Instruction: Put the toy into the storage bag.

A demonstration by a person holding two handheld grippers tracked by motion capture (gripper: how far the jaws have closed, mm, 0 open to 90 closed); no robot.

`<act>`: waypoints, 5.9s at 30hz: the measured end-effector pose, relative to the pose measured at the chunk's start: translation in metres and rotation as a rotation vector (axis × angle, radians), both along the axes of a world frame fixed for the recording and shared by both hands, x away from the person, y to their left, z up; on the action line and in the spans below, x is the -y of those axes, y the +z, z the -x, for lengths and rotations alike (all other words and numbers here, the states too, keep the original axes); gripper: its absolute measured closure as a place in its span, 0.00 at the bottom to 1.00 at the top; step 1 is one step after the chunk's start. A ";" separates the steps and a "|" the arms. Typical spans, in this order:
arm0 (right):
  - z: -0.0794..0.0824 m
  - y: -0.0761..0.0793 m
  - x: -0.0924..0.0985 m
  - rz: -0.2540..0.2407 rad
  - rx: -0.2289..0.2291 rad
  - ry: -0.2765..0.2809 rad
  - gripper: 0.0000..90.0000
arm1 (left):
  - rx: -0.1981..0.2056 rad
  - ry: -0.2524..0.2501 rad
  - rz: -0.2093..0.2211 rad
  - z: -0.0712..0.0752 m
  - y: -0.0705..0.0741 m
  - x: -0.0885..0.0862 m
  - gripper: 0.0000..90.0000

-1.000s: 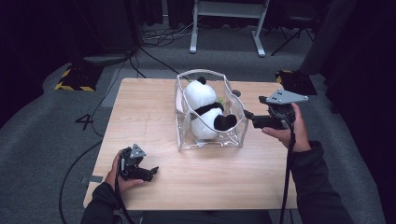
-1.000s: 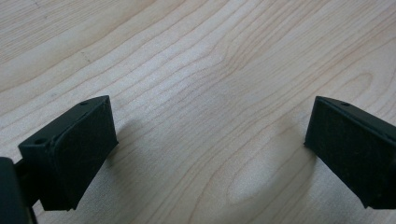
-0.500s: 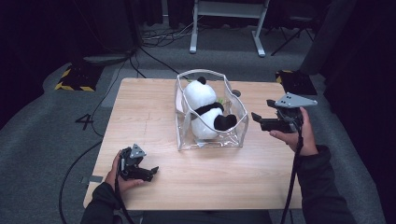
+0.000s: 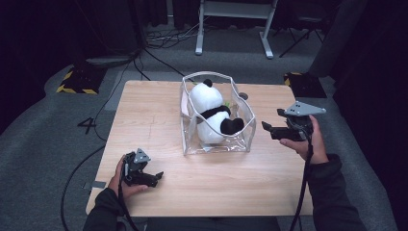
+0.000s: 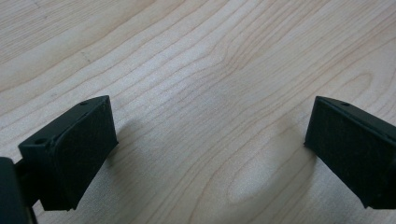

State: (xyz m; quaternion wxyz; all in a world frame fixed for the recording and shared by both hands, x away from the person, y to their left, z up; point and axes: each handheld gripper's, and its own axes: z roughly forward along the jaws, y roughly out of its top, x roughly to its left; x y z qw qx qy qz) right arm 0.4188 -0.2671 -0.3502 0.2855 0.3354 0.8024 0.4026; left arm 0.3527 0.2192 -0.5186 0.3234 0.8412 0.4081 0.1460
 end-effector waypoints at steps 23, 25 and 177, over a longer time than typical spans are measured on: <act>0.000 -0.037 0.007 0.050 -0.076 -0.004 0.28 | 0.000 -0.001 0.000 0.000 0.000 0.000 0.02; 0.000 -0.040 0.007 0.062 -0.085 -0.004 0.28 | 0.000 -0.001 0.000 0.000 0.000 0.000 0.02; 0.079 -0.165 0.134 -0.043 -0.245 -0.164 0.23 | 0.000 0.000 0.000 0.000 0.000 0.000 0.02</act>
